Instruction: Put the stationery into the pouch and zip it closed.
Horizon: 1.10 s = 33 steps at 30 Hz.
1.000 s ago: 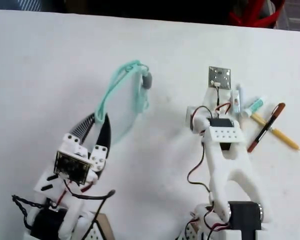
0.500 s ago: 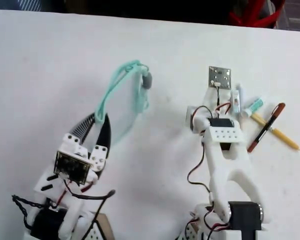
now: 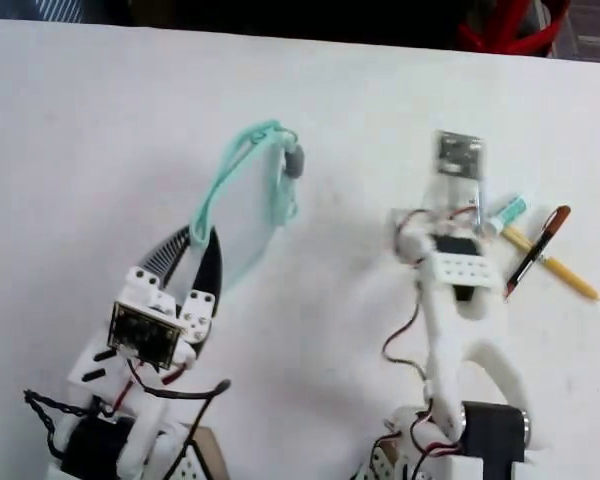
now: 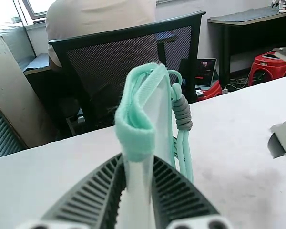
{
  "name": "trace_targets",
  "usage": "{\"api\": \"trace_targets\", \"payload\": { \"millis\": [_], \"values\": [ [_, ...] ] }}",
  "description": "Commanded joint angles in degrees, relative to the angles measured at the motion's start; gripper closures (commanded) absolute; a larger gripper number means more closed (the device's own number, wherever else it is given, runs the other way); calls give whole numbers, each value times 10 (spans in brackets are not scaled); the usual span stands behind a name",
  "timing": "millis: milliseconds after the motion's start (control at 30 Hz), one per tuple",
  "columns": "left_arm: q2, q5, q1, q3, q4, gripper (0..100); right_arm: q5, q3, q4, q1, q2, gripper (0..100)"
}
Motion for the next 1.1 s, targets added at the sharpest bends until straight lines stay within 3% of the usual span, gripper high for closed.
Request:
{"api": "trace_targets", "payload": {
  "millis": [0, 133, 367, 667, 1067],
  "values": [
    [5, -2, -6, 30, 4, 976, -24, -35, -12, 64, 0, 768],
    [5, -2, -6, 29, 4, 976, -75, -61, -27, 77, 46, 768],
    [5, -2, -5, 38, -4, 976, -76, -221, -12, 100, 178, 769],
    [5, -2, -5, 45, -17, 976, -215, -525, 138, 122, 391, 767],
    [5, -2, -2, 45, -17, 976, -218, -966, 430, 147, 640, 768]
  ]
}}
